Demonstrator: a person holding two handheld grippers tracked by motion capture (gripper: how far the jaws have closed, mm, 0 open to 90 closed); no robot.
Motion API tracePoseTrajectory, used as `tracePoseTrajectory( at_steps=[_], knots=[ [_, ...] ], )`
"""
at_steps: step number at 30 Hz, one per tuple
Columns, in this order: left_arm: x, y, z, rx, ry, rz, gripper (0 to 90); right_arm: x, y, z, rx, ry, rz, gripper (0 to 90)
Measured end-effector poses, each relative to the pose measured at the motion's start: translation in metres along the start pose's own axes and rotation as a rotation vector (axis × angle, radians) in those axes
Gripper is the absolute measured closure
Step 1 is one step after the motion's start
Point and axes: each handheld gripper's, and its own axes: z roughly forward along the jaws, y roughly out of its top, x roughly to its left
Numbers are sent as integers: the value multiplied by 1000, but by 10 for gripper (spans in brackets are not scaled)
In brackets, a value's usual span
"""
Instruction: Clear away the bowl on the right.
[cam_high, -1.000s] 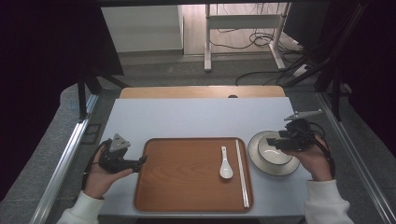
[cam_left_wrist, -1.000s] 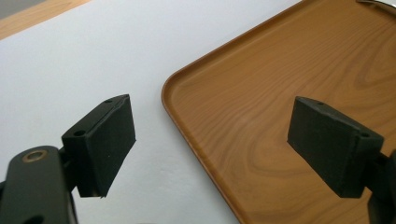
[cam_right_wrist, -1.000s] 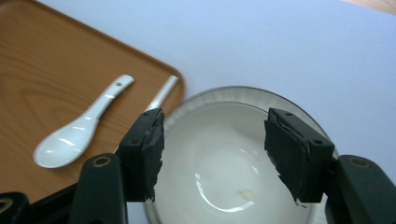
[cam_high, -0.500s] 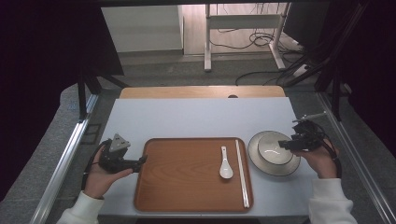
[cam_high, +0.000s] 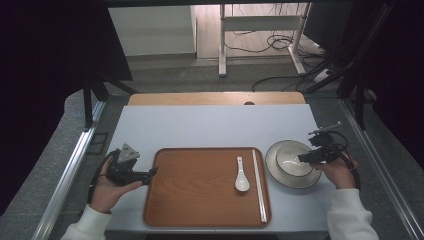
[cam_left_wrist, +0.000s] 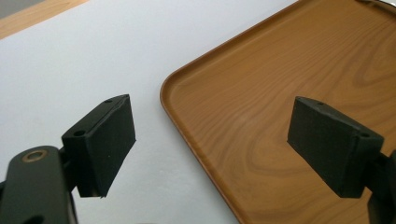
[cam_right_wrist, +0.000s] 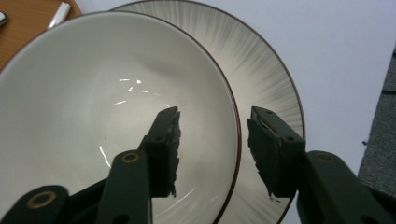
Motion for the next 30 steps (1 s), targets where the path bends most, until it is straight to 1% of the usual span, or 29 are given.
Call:
tracePoseTrajectory(
  at_steps=[2, 3, 4, 8, 11, 21, 24, 27, 30],
  knots=[
    [0, 0, 0, 2, 0, 2, 145, -1, 0, 3, 12, -2, -2, 610],
    [0, 0, 1, 5, 0, 3, 145, -1, -1, 6, 22, 4, 2, 652],
    [0, -1, 1, 5, 0, 3, 145, -1, -1, 7, 27, 7, 4, 668],
    [0, -1, 1, 5, -1, 3, 145, -1, -1, 12, 48, 13, 4, 701],
    [0, -1, 1, 5, -2, 4, 145, -1, -1, 14, 54, 8, 10, 718],
    [-2, 0, 3, 8, -4, 8, 145, -3, -2, 13, 43, 26, 26, 747],
    [-2, 0, 2, 8, -3, 8, 145, -4, -2, 12, 37, 37, 31, 763],
    [-1, 0, 1, 3, -1, 5, 145, -3, -2, 10, 31, 38, 28, 785],
    [-1, 0, 1, 3, 0, 4, 145, -3, -1, 7, 14, 44, 30, 811]
  ],
)
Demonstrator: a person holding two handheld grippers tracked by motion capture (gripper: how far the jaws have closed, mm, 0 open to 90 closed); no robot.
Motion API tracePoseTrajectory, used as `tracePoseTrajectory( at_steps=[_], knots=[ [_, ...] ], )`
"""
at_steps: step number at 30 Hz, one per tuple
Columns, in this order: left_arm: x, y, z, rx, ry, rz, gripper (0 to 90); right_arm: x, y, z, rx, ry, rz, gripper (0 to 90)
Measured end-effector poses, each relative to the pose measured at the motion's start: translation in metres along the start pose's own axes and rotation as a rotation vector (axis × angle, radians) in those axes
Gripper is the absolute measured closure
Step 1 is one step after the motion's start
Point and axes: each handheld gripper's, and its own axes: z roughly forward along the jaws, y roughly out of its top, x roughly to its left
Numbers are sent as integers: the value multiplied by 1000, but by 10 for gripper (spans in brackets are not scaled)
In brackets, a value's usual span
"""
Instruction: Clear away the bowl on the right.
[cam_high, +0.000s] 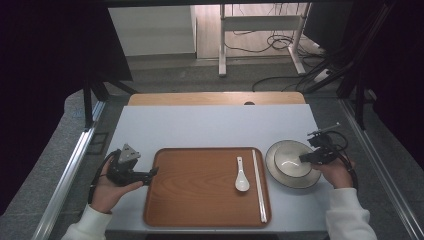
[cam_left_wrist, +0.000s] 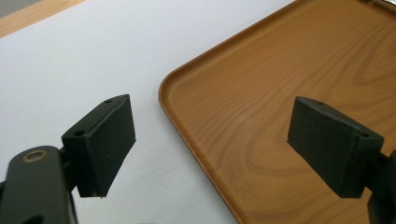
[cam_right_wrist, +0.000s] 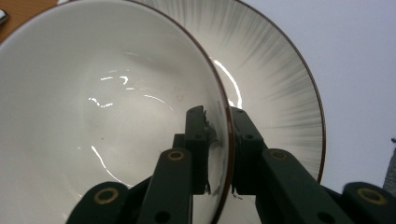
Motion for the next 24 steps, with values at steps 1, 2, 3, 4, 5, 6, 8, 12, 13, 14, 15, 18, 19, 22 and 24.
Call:
tracePoseTrajectory(
  at_steps=[1, 2, 3, 4, 5, 6, 8, 12, 13, 14, 15, 18, 19, 22, 24],
  knots=[
    [0, 0, 0, 0, 0, 0, 145, 0, 0, 0, 0, 0, 0, 811],
    [0, 0, 0, 0, 0, 1, 145, 1, 0, -3, -9, 5, -3, 821],
    [0, 0, 0, 0, -1, 1, 145, 2, 0, -3, -12, 2, -7, 822],
    [0, 0, 0, 0, -1, 2, 145, 2, 0, -4, -11, 0, -9, 823],
    [0, 0, 0, 0, -1, 2, 145, 2, 0, -4, -14, 0, -9, 824],
    [0, 0, 0, 0, -1, 2, 145, 2, 0, -4, -14, 0, -8, 824],
    [0, 0, 0, -3, 1, -1, 145, 2, 0, -4, -16, 1, -6, 826],
    [0, 0, 0, -2, 0, -1, 145, 3, 1, -8, -34, 0, -5, 823],
    [0, 0, 0, -2, 0, -1, 145, 3, 1, -9, -35, -4, -9, 820],
    [0, 0, 0, -2, 0, -1, 145, 4, 1, -10, -37, -5, -14, 818],
    [0, 0, 0, -2, 0, -1, 145, 4, 1, -11, -39, -5, -16, 816],
    [0, 0, 0, -3, 0, -2, 145, 7, 2, -14, -52, -26, -35, 811],
    [0, 0, 0, -3, 0, -2, 145, 8, 2, -15, -53, -33, -37, 808],
    [0, 0, -1, -4, 1, -3, 145, 10, 3, -18, -71, -38, -47, 808],
    [0, 0, 0, -3, 0, -2, 145, 11, 4, -20, -76, -25, -51, 808]
  ],
)
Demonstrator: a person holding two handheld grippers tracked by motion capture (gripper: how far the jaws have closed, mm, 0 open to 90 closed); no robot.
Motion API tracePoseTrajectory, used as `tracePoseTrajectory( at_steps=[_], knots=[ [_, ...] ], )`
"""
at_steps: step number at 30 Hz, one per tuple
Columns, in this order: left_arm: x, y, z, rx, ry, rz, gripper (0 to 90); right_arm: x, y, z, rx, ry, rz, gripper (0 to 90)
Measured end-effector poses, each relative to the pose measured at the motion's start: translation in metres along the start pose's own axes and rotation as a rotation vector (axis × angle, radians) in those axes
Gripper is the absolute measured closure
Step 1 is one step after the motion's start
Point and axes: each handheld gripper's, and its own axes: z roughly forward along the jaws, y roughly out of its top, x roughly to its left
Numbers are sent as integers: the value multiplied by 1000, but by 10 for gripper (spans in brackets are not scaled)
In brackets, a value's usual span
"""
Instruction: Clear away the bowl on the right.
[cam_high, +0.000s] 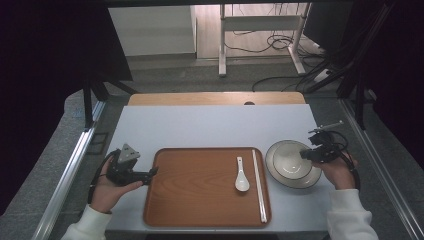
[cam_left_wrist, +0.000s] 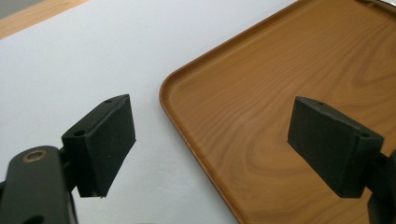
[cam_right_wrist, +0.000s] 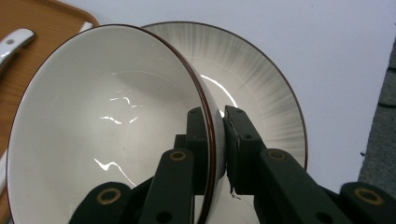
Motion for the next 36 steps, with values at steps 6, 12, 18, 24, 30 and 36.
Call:
tracePoseTrajectory(
  at_steps=[6, 12, 18, 24, 30, 36],
  knots=[
    [0, 0, 0, 1, 1, 0, 145, 6, 3, -5, -25, 28, -31, 809],
    [1, 0, -1, 0, 1, -2, 145, 11, 6, -10, -53, 64, -42, 809],
    [1, 0, 0, -1, 0, -1, 145, 16, 9, -11, -72, 90, -55, 809],
    [1, 0, 0, 0, 1, -2, 145, 30, 15, -16, -84, 124, -87, 812],
    [1, 0, 0, 2, 2, -1, 145, 42, 19, -17, -93, 142, -119, 812],
    [1, 0, 0, 2, 3, -1, 145, 56, 24, -17, -99, 169, -140, 811]
  ],
)
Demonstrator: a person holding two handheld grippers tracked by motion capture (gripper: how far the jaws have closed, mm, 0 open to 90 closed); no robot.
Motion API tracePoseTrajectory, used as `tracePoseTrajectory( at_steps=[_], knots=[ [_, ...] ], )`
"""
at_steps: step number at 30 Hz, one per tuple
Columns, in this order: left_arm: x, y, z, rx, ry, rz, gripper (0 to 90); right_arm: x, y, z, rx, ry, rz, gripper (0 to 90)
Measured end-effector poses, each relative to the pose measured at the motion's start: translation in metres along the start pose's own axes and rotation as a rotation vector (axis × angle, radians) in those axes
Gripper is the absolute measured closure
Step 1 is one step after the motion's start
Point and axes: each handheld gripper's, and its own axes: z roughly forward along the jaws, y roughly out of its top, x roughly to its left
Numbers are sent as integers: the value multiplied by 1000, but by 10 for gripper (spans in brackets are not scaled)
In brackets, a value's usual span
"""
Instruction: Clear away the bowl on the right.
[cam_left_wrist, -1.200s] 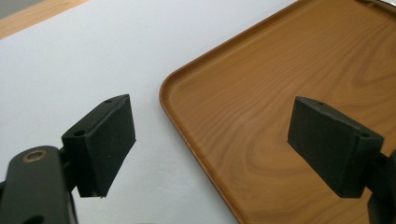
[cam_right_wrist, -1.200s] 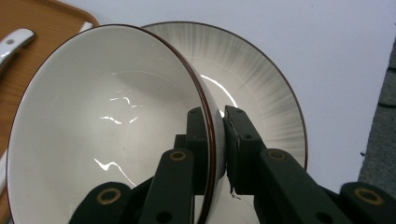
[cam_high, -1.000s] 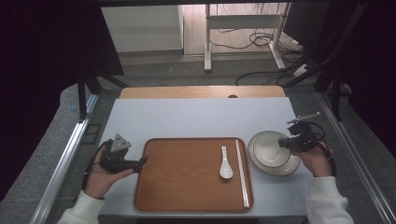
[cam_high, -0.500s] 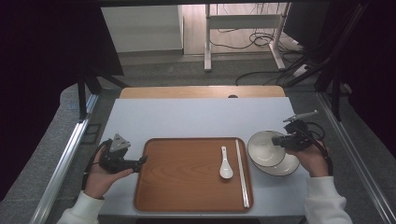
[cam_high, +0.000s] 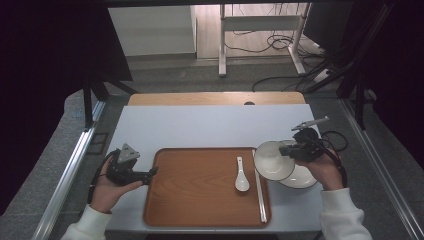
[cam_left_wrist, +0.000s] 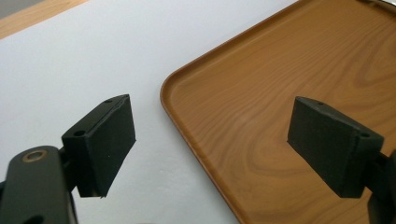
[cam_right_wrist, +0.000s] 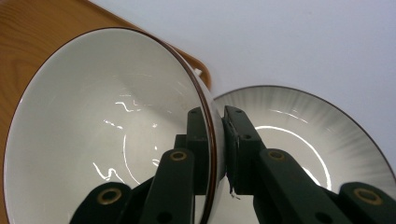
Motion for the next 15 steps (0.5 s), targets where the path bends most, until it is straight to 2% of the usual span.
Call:
tracePoseTrajectory(
  at_steps=[10, 15],
  knots=[
    [-1, 0, 0, -2, -2, 2, 145, 21, 9, 11, 15, 28, -54, 811],
    [-1, 0, 0, 1, -1, 4, 145, 27, 12, 14, 18, 45, -70, 811]
  ],
)
